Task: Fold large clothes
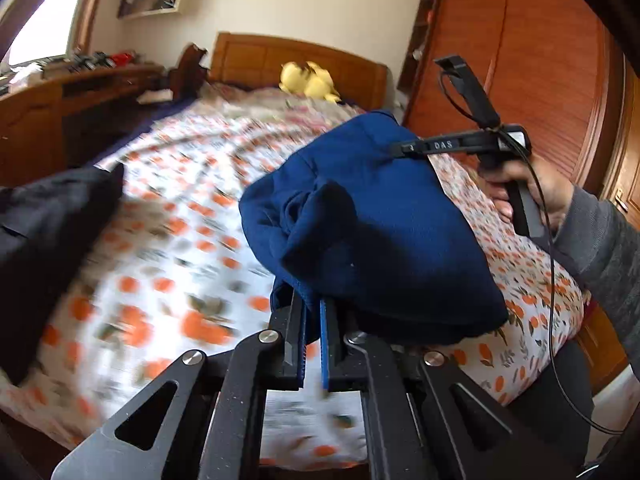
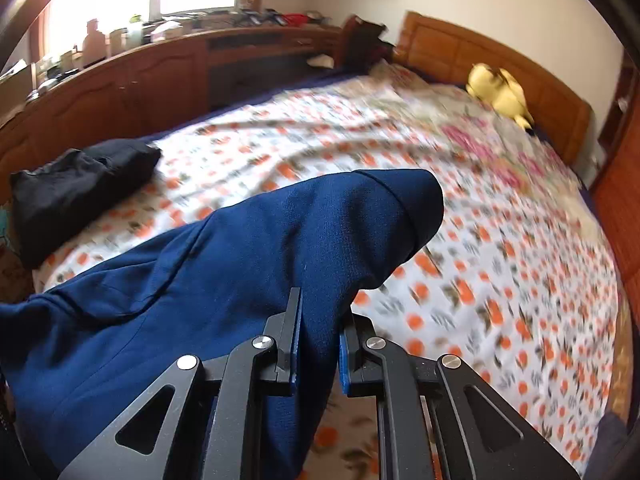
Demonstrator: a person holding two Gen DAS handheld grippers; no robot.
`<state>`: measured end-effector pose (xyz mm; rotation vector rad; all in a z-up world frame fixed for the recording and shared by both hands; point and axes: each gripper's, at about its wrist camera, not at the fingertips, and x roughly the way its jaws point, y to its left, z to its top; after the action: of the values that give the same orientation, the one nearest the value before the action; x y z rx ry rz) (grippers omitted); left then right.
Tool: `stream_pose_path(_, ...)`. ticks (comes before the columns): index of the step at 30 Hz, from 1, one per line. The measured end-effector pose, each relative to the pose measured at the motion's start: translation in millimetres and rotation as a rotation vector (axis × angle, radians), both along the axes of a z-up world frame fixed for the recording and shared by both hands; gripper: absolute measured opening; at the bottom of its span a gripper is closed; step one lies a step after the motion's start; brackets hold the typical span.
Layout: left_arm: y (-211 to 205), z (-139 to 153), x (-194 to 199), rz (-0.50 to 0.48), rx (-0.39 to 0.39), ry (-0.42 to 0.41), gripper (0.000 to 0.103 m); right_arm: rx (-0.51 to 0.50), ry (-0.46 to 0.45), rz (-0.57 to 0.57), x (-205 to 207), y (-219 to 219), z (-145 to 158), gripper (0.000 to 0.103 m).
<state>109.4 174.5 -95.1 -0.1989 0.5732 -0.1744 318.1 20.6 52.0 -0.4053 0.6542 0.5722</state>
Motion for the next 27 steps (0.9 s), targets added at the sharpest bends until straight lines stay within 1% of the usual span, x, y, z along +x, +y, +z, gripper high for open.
stream_pose_path(2,25.3,10.1,-8.2,0.036,0.014,-0.022,0.006,-0.011,-0.019,0.03,-7.7,25.8,8.6,0.014)
stream_pose_path(5,80.6,30.4,-17.3,0.118,0.056,-0.051,0.006,-0.009,-0.047,0.087,-16.1,74.3,23.4,0.014)
stream_pose_path(9,154.0,58.1,-38.0,0.261,0.09,-0.09,0.006,0.026,-0.082,0.146,-27.2,147.8,41.2,0.014)
stream_pose_path(10,164.4,61.8,-41.5,0.286,0.099,-0.096,0.006,0.029,-0.09,0.159,-29.6,166.1,44.0,0.014)
stream_pose_path(12,203.3,74.1,-54.3,0.371,0.133,-0.112,0.006,0.048,-0.083,0.188,-34.3,206.5,50.3,0.014)
stream_pose_path(14,233.8,80.1,-61.7,0.434,0.151,-0.108,0.006,0.061,-0.052,0.217,-35.3,241.1,51.9,0.014)
stream_pose_path(15,247.6,81.2,-63.6,0.462,0.172,-0.099,0.006,0.064,-0.048,0.229,-37.3,257.3,52.2,0.014)
stream_pose_path(16,256.2,80.9,-64.3,0.48,0.185,-0.092,0.006,0.063,-0.052,0.238,-38.0,269.9,51.8,0.014)
stream_pose_path(17,274.4,78.8,-65.1,0.515,0.207,-0.072,0.006,0.069,-0.057,0.25,-40.3,286.2,51.9,0.014)
stream_pose_path(19,293.1,73.7,-64.9,0.549,0.221,-0.047,0.006,0.087,-0.058,0.262,-37.1,304.3,48.2,0.014)
stream_pose_path(21,314.5,60.8,-62.2,0.585,0.238,-0.005,0.006,0.092,-0.023,0.246,-31.1,322.0,35.9,0.015)
stream_pose_path(23,322.5,47.3,-60.8,0.615,0.248,0.03,0.007,0.07,0.046,0.247,-13.1,330.8,14.4,0.016)
stream_pose_path(24,323.0,42.4,-62.8,0.628,0.246,0.04,0.007,0.045,0.071,0.248,-10.9,334.3,1.4,0.016)
stream_pose_path(25,324.1,38.0,-63.1,0.64,0.246,0.045,0.008,0.024,0.074,0.246,-10.2,334.8,-6.9,0.016)
stream_pose_path(27,323.0,29.3,-69.9,0.649,0.247,0.039,0.01,0.008,0.054,0.244,-11.8,326.9,-19.9,0.019)
